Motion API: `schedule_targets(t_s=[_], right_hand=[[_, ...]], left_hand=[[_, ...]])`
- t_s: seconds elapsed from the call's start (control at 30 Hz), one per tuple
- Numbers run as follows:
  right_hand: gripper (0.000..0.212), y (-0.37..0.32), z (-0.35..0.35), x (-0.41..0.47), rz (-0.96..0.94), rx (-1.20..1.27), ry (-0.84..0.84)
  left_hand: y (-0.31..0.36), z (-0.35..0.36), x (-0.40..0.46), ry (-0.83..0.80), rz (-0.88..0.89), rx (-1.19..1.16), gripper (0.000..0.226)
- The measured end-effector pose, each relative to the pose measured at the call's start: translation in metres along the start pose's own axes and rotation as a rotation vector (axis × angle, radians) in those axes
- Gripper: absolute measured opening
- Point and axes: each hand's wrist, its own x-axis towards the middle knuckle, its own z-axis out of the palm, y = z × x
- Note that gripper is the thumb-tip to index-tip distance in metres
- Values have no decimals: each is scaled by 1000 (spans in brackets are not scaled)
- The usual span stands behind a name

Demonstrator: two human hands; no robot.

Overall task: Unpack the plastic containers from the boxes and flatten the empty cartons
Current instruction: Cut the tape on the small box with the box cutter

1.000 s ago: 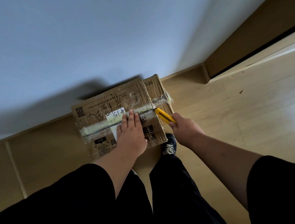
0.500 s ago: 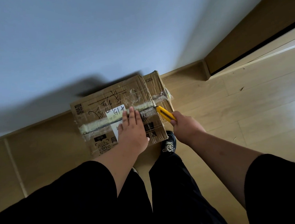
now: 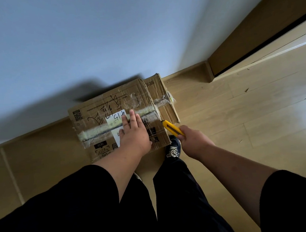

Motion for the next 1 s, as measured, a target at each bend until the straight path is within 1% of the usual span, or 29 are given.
schedule_targets(t_s=[0.17, 0.27, 0.37, 0.5, 0.7, 0.9, 1.0], right_hand=[[13, -2, 3, 0, -13, 4, 9], [15, 3, 4, -4, -25, -1, 57], [15, 7, 5, -10, -50, -11, 123], [15, -4, 6, -13, -113, -60, 112], [27, -50, 16, -8, -227, -176, 80], [34, -112, 46, -1, -333, -332, 41], [37, -142, 68, 2, -377, -391, 24]], left_hand=[[-6, -1, -1, 34, 22, -2, 111], [-14, 1, -4, 96, 55, -11, 110], [-29, 8, -9, 167, 96, -2, 102], [-58, 22, -19, 208, 103, -15, 95], [-114, 40, -34, 210, -8, -87, 94], [-175, 53, -41, 205, -94, -283, 92], [-201, 63, -39, 167, -117, -393, 89]])
